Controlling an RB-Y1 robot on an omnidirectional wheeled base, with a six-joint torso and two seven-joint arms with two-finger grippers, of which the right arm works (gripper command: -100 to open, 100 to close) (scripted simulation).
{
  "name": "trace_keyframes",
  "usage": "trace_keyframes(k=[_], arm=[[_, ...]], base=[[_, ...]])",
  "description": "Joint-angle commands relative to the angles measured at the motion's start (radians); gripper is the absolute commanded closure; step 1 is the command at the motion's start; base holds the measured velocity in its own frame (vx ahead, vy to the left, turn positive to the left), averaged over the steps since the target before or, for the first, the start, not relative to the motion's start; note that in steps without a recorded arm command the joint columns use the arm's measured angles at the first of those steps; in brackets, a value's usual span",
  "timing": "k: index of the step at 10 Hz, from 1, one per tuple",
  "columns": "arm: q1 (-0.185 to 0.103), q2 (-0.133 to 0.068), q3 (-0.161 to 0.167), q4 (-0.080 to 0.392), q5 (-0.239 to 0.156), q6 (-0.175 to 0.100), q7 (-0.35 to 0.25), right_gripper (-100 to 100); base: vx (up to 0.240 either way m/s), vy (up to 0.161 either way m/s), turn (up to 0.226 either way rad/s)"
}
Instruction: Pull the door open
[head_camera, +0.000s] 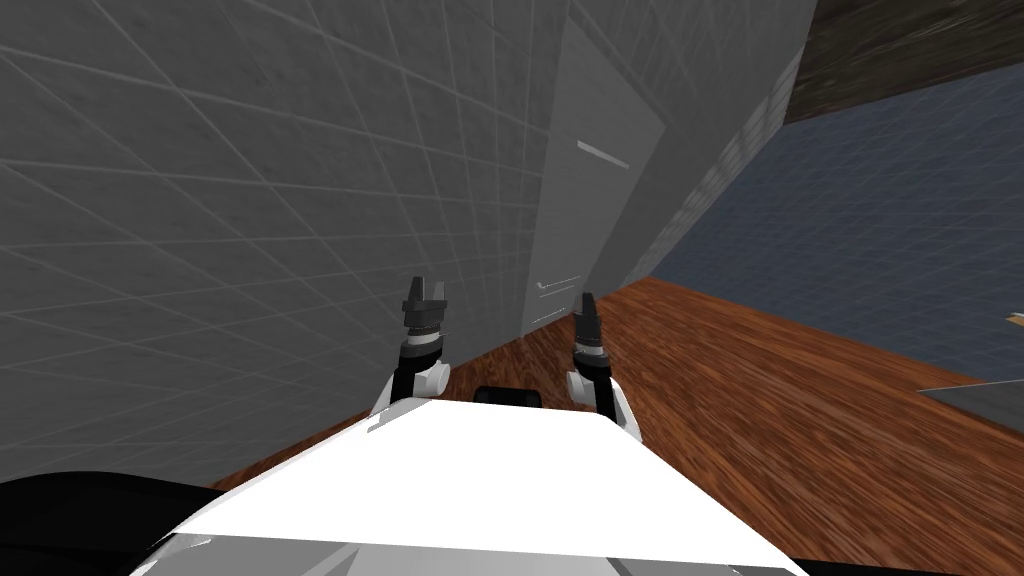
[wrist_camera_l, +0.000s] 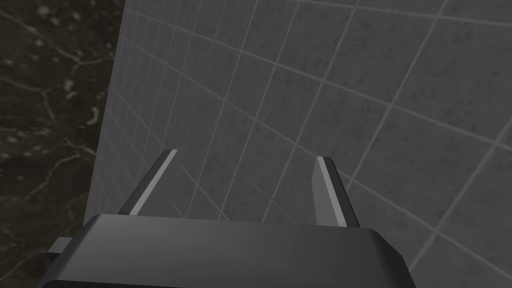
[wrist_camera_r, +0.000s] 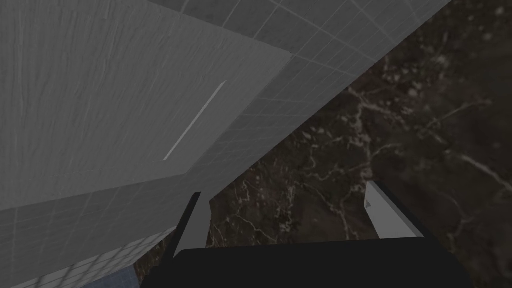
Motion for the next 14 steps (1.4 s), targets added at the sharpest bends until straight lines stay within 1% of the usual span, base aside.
trace_keyframes(k=[1, 2, 3, 4, 5, 6, 7, 8, 11, 12, 14], arm=[[-0.007, -0.006, -0.004, 0.03, 0.003, -0.01, 0.015, -100], [-0.019, -0.012, -0.005, 0.066, 0.011, -0.017, 0.038, -100], [-0.032, -0.018, -0.006, 0.091, 0.019, -0.024, 0.061, -100], [-0.032, -0.018, -0.006, 0.102, 0.019, -0.024, 0.061, -100], [-0.045, -0.024, -0.007, 0.135, 0.027, -0.031, 0.084, -100], [-0.045, -0.024, -0.007, 0.139, 0.027, -0.031, 0.084, -100], [-0.059, -0.03, -0.008, 0.176, 0.036, -0.038, 0.11, -100], [-0.059, -0.03, -0.008, 0.179, 0.036, -0.038, 0.11, -100], [-0.102, -0.048, -0.011, 0.291, 0.064, -0.06, 0.187, -100], [-0.102, -0.048, -0.011, 0.3, 0.064, -0.06, 0.187, -100], [-0.131, -0.059, -0.014, 0.368, 0.083, -0.076, 0.242, -100]], base=[[0.061, -0.035, 0.013], [0.055, -0.025, 0.019], [0.07, -0.041, 0.028], [0.053, -0.028, 0.014], [0.051, -0.025, 0.013], [0.041, -0.025, 0.01], [0.054, -0.03, 0.022], [0.047, -0.029, 0.013], [0.066, -0.043, 0.031], [0.072, -0.054, 0.01], [0.08, -0.044, 0.023]])
